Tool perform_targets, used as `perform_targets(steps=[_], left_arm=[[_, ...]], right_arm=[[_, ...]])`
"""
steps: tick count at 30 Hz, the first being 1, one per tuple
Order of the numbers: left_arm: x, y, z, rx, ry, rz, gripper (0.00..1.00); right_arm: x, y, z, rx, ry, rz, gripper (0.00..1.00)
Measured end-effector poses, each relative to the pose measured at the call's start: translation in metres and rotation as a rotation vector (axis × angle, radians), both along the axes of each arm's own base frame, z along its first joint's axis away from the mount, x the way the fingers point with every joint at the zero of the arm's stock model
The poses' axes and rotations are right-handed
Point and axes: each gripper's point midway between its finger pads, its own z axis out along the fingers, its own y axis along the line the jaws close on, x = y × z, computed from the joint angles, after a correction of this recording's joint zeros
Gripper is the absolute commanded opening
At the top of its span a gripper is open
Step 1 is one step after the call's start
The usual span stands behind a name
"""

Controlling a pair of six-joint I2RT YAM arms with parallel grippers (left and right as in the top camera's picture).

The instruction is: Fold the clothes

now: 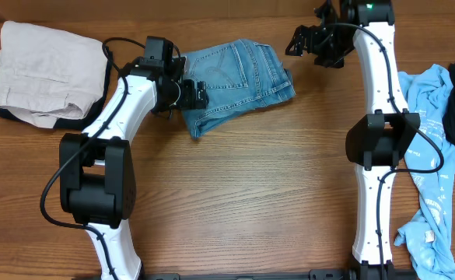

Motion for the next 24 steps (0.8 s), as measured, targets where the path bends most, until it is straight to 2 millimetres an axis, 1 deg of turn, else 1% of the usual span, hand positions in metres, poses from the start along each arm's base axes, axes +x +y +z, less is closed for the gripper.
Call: perform_targets(steps=[4,6,8,9,12,13,15,18,20,23,24], left_arm=[[0.002,-0.001,0.001,-0.001,-0.013,-0.016,0.97],[-0.001,0.003,-0.001,0.021,-0.002,-0.014,0.95],[-0.01,0.016,-0.01,0.095,0.046,0.01,0.95],[-0.016,0.027,-0.017,0.152,0.081,0.034,0.95],[-0.028,0.047,-0.034,0.261,0.157,0.086,0.95],[-0.031,0.053,-0.041,0.294,0.179,0.106,0.96],[-0.033,0.057,-0.048,0.32,0.2,0.118,0.96],[-0.033,0.06,-0.048,0.337,0.207,0.132,0.93],[-0.038,0.064,-0.046,0.361,0.23,0.145,0.94],[-0.045,0.076,-0.039,0.407,0.266,0.166,1.0],[-0.046,0.081,-0.035,0.429,0.271,0.174,1.0]], right_arm=[[-0.001,0.007,-0.001,-0.01,0.0,0.012,1.0],[-0.002,0.007,-0.001,-0.012,0.001,0.013,1.0],[-0.003,0.007,-0.001,-0.014,0.006,0.012,1.0],[-0.003,0.006,-0.002,-0.015,0.008,0.012,1.0],[-0.003,0.006,-0.002,-0.02,0.01,0.011,1.0],[-0.003,0.005,-0.002,-0.02,0.011,0.01,1.0],[-0.004,0.005,-0.002,-0.021,0.013,0.01,1.0],[-0.005,0.005,-0.003,-0.026,0.018,0.01,1.0],[-0.006,0.004,-0.004,-0.029,0.023,0.008,1.0],[-0.007,0.002,-0.004,-0.029,0.03,0.004,1.0],[-0.008,0.0,-0.004,-0.029,0.036,0.001,1.0]])
